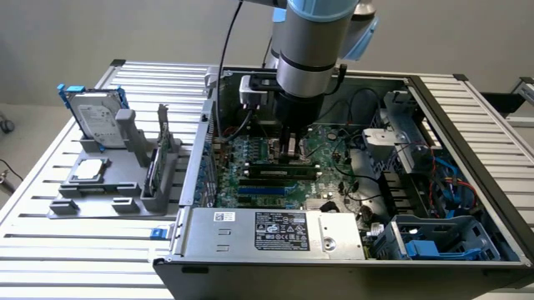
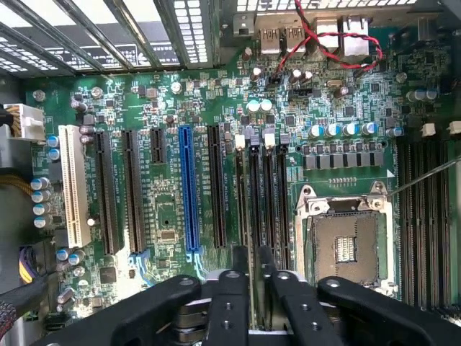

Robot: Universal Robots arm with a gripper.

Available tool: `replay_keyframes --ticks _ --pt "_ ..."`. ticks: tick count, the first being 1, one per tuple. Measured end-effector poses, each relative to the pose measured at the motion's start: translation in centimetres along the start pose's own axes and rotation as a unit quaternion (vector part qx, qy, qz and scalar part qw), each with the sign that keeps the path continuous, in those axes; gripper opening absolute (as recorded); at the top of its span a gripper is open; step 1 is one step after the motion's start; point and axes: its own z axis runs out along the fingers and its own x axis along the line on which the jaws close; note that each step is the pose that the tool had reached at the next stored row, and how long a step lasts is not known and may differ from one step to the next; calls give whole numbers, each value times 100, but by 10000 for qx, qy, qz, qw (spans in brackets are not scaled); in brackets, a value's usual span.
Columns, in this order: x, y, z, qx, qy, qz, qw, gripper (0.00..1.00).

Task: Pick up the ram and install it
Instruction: 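Insert the ram into the slot, then press down the ram until it locks into place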

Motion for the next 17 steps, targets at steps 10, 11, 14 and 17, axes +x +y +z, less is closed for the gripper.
replay_keyframes --ticks 10,11,14,17 --pt "0 0 -1 -19 3 1 10000 11" --pt "0 0 -1 -20 3 1 10000 11" --pt "-7 0 4 -20 3 1 10000 11" --pt "-27 1 15 -16 10 0 10000 11"
